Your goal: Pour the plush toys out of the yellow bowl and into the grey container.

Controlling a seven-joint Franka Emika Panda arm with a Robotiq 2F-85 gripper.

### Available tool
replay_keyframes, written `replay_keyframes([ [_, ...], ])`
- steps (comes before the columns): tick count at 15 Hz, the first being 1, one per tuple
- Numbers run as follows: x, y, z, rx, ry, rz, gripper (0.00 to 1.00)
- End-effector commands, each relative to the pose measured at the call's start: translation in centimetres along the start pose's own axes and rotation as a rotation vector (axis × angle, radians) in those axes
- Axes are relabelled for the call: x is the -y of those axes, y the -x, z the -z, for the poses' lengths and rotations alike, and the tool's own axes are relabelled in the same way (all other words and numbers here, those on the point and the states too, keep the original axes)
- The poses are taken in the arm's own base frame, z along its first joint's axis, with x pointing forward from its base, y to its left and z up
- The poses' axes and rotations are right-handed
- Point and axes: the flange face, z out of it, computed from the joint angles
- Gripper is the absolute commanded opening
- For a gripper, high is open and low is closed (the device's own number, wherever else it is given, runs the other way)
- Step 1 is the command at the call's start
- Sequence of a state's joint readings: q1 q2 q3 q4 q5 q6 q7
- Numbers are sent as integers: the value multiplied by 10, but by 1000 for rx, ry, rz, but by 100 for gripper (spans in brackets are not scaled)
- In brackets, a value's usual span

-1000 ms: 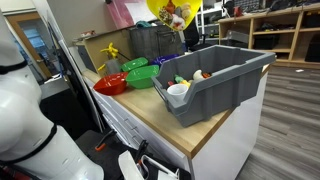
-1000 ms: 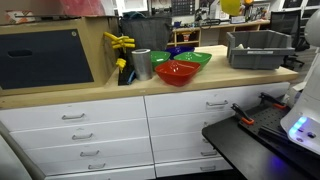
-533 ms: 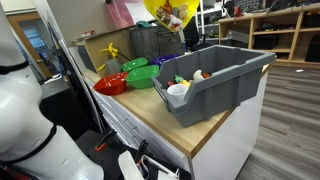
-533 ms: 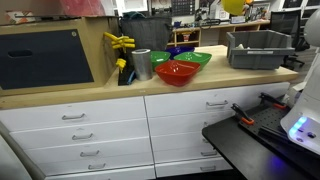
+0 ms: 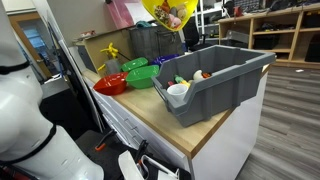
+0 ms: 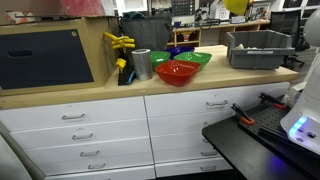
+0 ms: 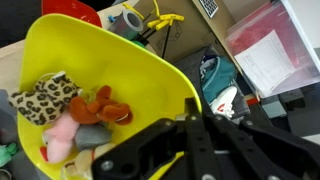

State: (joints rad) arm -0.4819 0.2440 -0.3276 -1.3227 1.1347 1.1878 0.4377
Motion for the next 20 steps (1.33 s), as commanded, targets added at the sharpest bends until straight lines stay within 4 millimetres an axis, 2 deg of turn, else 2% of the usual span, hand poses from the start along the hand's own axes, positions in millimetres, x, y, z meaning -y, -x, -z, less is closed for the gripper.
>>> replay_keyframes([
  [1, 7, 1, 7, 29, -16, 13, 1],
  [12, 21, -12, 23, 89, -144, 76, 1],
  [20, 30, -8, 56, 114, -216, 127, 1],
])
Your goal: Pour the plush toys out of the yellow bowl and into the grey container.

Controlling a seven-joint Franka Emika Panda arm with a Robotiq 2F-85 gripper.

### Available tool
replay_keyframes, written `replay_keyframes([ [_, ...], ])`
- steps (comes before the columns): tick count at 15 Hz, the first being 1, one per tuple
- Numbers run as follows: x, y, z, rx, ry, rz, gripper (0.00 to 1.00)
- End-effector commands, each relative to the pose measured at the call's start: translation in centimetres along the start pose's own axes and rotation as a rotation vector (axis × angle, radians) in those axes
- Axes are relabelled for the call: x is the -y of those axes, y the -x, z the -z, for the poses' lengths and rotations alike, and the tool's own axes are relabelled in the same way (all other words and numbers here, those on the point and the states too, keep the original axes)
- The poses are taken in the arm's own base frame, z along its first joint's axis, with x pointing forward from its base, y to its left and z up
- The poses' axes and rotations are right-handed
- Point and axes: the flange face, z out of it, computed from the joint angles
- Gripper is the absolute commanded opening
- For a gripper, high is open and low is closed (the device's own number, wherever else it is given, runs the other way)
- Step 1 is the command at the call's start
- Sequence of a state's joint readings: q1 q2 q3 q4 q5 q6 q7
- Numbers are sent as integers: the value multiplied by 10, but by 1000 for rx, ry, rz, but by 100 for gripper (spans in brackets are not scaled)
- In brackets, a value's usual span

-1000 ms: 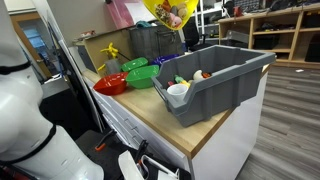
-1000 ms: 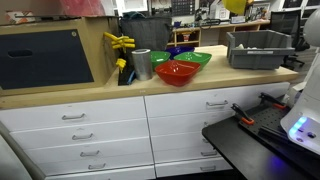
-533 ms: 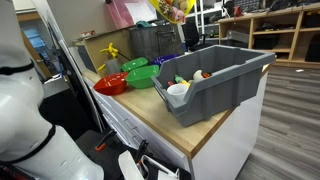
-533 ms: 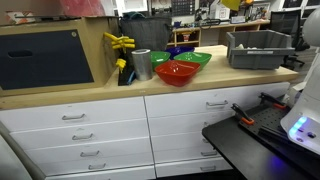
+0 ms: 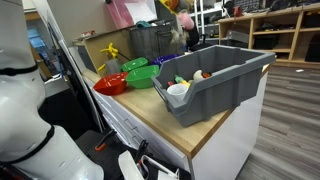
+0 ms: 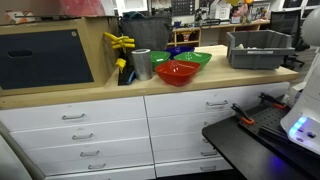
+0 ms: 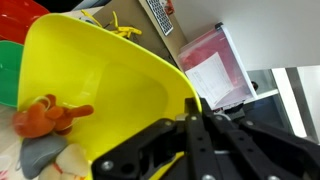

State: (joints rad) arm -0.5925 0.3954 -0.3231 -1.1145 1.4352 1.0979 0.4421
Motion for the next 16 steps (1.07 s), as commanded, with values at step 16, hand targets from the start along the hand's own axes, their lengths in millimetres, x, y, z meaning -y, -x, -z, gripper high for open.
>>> replay_keyframes([
  [16, 44, -14, -67, -48, 278, 66, 1],
])
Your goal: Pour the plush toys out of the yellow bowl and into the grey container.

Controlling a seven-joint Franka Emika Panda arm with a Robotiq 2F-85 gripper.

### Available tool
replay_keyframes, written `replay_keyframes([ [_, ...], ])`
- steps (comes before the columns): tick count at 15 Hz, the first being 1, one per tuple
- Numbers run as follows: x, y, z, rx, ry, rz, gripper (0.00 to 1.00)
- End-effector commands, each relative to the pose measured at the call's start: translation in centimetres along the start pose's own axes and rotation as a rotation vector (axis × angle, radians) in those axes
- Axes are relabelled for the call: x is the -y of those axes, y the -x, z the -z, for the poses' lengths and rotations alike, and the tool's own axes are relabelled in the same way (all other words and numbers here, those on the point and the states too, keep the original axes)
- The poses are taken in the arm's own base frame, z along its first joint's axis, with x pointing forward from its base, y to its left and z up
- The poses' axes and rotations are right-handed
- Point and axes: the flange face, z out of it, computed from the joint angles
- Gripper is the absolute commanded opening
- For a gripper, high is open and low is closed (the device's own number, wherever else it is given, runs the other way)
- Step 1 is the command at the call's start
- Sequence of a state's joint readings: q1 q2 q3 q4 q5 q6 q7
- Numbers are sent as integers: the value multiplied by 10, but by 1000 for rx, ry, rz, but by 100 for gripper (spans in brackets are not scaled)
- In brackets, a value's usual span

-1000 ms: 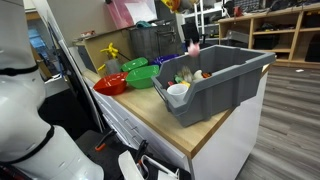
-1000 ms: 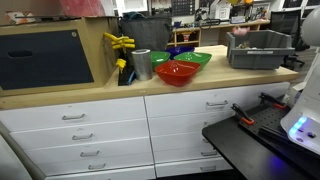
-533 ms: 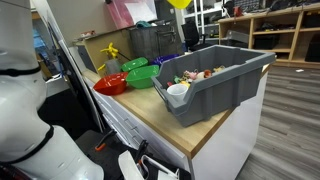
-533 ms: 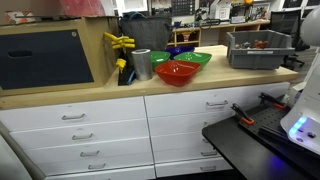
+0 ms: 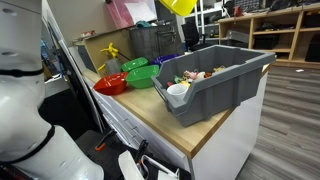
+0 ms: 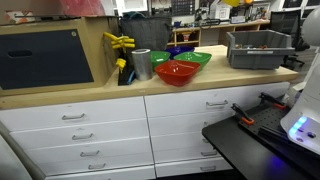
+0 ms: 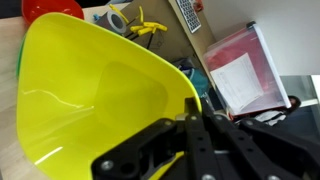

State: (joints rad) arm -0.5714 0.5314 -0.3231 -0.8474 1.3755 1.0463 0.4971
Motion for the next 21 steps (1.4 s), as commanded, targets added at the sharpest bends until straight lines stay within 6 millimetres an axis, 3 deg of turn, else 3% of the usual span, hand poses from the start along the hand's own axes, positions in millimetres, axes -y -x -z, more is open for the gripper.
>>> replay_keyframes([
  [1, 34, -5, -51, -60, 153, 60, 1],
  [5, 63, -18, -125, -128, 302, 183, 1],
  [12, 77, -51, -243, -225, 561, 400, 1],
  [16, 67, -74, -291, -224, 658, 499, 1],
  [21, 43, -110, -323, -252, 734, 532, 1],
])
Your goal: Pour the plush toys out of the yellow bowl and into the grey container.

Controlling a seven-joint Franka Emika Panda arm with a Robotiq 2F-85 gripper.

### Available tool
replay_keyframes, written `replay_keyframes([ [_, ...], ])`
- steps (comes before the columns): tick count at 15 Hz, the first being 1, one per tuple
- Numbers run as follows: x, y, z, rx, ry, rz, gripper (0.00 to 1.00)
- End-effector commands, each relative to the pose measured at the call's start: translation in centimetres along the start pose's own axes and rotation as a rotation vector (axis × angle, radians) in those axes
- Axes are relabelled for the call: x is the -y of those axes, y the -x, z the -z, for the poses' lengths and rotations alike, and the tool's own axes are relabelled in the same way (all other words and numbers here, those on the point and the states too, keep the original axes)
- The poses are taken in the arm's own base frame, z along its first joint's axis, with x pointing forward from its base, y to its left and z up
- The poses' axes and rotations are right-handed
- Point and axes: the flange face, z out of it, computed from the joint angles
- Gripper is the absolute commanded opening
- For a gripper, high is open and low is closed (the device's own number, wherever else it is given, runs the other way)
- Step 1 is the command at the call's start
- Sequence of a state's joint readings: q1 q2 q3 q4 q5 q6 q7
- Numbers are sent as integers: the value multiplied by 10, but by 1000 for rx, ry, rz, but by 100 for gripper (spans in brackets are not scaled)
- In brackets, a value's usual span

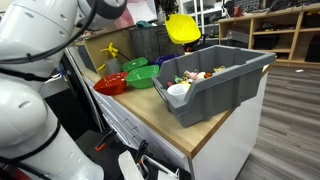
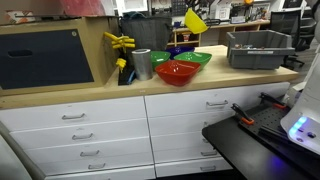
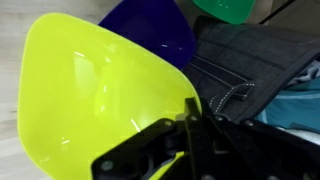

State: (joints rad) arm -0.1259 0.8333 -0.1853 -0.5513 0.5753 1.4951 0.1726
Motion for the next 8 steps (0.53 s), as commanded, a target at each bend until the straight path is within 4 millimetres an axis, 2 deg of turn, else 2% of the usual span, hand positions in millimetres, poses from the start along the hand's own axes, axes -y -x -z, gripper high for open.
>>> replay_keyframes([
  [1, -10, -11, -20, -33, 72, 39, 1],
  [8, -47, -22, -68, 22, 194, 34, 1],
])
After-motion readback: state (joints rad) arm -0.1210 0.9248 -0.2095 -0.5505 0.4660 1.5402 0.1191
